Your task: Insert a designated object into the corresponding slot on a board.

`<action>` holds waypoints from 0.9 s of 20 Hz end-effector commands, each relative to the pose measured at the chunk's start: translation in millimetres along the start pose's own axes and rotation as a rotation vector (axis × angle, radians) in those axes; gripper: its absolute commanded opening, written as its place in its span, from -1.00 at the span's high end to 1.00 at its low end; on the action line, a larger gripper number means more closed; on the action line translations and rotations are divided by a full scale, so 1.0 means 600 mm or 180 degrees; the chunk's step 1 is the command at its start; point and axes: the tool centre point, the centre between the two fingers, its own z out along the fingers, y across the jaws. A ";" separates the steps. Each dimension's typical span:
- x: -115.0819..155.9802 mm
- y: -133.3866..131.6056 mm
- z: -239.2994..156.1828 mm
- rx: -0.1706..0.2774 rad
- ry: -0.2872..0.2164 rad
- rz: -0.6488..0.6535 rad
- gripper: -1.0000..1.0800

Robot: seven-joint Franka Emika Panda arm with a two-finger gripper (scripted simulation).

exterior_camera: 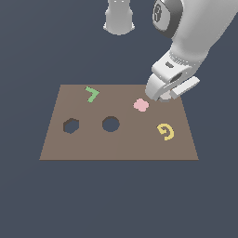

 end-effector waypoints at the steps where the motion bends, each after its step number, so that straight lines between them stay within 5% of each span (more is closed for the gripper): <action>1: 0.000 0.001 0.000 -0.0001 0.0002 0.0001 -0.92; 11: -0.001 0.000 0.035 -0.0007 0.0003 -0.0008 -0.92; 12: -0.001 0.000 0.035 -0.0007 0.0003 -0.0008 1.00; 18: -0.001 0.000 0.035 -0.0007 0.0003 -0.0008 1.00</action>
